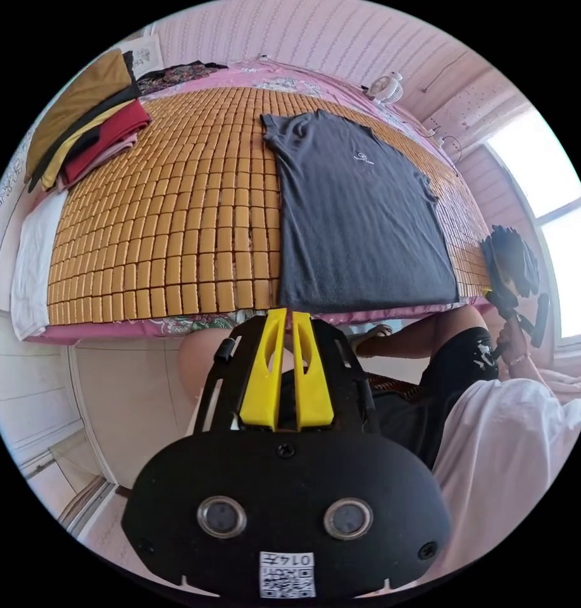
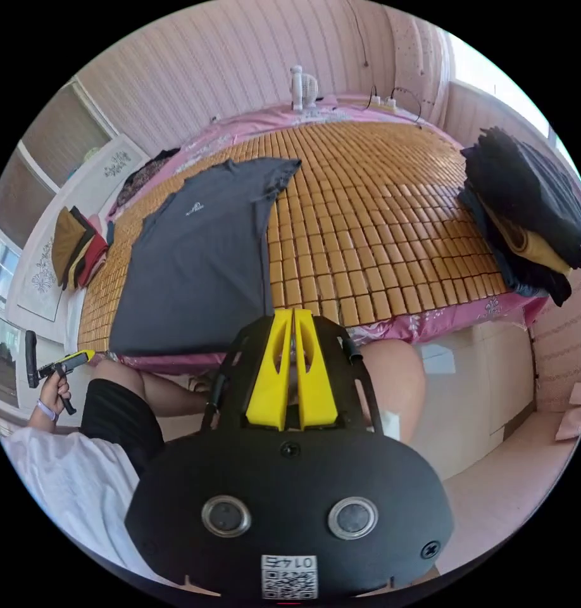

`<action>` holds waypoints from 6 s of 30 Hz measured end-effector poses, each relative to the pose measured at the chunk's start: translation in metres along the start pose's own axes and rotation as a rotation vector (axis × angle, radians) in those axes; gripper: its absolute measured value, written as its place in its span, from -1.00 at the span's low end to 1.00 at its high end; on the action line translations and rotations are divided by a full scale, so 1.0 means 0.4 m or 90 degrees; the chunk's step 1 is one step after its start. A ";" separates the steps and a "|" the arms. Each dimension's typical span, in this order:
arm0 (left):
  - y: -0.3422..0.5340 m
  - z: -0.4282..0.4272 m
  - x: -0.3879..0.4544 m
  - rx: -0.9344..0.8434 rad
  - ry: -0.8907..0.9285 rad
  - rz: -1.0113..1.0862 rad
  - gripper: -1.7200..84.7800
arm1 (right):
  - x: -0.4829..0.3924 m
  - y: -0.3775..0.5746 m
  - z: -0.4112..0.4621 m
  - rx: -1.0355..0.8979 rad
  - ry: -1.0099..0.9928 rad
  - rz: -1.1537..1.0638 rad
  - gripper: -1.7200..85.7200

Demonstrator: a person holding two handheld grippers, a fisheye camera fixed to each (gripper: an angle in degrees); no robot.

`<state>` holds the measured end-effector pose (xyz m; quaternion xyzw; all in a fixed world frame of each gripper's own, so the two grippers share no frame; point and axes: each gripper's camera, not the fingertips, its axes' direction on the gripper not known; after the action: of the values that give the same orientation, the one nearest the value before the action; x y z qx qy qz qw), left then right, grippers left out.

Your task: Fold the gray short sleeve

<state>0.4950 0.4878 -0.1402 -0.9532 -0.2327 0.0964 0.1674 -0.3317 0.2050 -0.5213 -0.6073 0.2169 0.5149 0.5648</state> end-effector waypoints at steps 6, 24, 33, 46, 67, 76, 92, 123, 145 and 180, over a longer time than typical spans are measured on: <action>0.135 -0.058 0.090 0.107 -0.058 0.066 -0.98 | 0.009 0.108 -0.092 0.094 -0.069 -0.001 -0.96; 0.541 -0.137 0.006 0.347 0.031 -0.050 -0.98 | -0.055 0.351 -0.253 0.176 -0.164 -0.097 -0.94; 0.523 -0.143 -0.058 0.360 0.041 -0.077 -0.98 | -0.068 0.370 -0.292 0.243 -0.177 -0.082 -0.79; -0.188 -0.024 -0.084 0.280 -0.013 0.065 -0.90 | -0.110 -0.177 0.003 0.110 -0.112 -0.167 -0.84; -1.222 0.377 -0.100 0.063 -0.120 0.031 -0.91 | -0.165 -0.929 0.631 -0.126 0.054 -0.102 -0.96; -1.286 0.388 -0.216 0.076 -0.006 -0.098 -0.84 | -0.230 -0.981 0.646 -0.107 0.119 -0.102 -0.97; -1.187 0.432 -0.087 0.013 -0.015 -0.058 -0.94 | -0.192 -1.021 0.722 -0.103 0.111 -0.069 -0.88; -1.124 0.487 -0.002 0.073 -0.075 -0.056 -0.98 | -0.348 -0.868 0.778 -0.181 0.071 -0.212 -0.97; -0.889 0.432 -0.082 0.133 0.065 -0.093 -0.82 | -0.783 -0.938 0.783 -0.154 0.076 -0.298 -0.98; -1.028 0.406 0.001 0.158 0.086 -0.127 -0.89 | -1.437 -1.007 1.211 -0.157 -0.253 -0.543 -0.94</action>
<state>0.2838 0.8763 -0.1410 -0.9017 -0.3003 0.0431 0.3081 -0.3915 0.5704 0.2469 -0.5942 -0.2261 0.3651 0.6801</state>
